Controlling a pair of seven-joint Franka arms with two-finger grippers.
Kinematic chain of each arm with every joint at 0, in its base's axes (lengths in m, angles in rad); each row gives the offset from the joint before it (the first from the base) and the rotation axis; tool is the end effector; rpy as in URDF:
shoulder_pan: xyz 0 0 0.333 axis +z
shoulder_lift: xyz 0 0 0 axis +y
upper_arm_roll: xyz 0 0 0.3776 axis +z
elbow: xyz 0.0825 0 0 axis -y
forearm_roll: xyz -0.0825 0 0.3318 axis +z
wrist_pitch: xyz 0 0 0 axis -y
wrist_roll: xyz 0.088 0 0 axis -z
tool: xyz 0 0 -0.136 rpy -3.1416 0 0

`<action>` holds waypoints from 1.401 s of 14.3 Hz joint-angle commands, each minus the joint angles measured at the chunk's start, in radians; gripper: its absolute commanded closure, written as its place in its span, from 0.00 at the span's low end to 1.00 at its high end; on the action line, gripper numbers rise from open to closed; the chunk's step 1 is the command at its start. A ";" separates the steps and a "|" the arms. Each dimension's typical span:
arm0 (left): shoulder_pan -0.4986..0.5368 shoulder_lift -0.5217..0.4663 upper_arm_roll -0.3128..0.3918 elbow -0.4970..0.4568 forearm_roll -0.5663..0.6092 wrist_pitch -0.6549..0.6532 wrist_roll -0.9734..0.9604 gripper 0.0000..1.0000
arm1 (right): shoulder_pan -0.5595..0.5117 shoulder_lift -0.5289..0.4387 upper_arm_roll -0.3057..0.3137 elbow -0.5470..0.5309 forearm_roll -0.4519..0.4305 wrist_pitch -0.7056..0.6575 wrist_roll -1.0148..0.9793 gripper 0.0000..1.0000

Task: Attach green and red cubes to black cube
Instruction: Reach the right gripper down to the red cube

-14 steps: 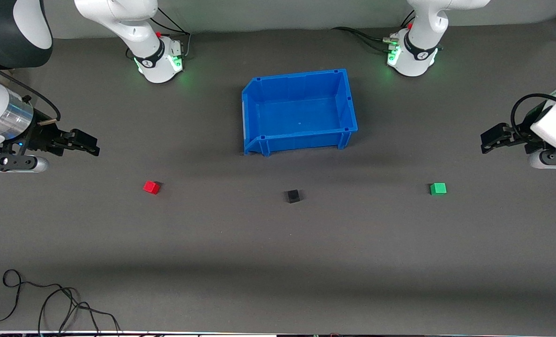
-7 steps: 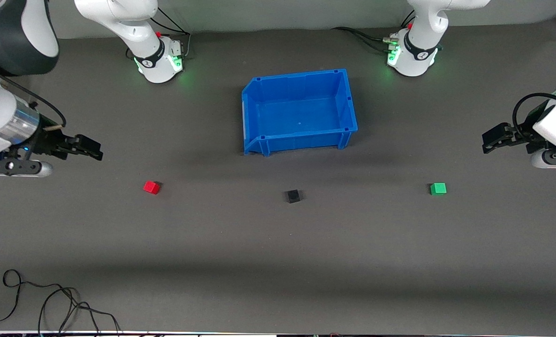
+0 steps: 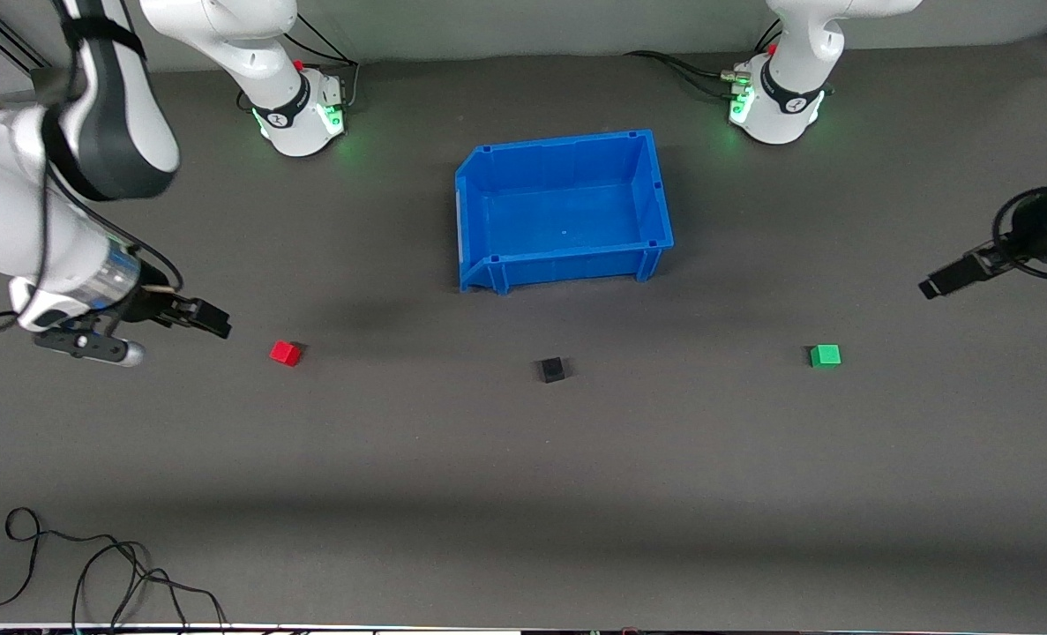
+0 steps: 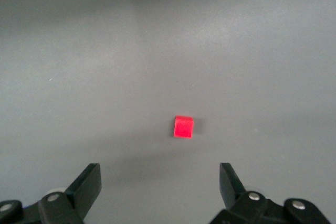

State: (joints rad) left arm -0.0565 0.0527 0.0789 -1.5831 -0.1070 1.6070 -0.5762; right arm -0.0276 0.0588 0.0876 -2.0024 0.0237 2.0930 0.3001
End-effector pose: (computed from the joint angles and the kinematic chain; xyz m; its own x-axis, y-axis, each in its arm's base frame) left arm 0.5230 -0.0037 0.6288 0.8221 0.5638 -0.0800 0.5688 -0.8195 0.0702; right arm 0.5273 0.0326 0.4886 0.9681 -0.2495 0.0227 -0.2486 -0.9680 -0.0343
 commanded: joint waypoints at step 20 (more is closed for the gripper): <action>0.181 0.076 -0.001 -0.495 -0.318 0.446 -0.610 0.00 | 0.018 0.341 -0.071 -0.068 0.057 0.324 0.988 0.00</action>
State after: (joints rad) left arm 0.1225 0.1474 0.0793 -1.9763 -0.3824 1.9526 -1.2514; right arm -0.0296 0.3607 0.0295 -2.0993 0.0351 2.3762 1.1498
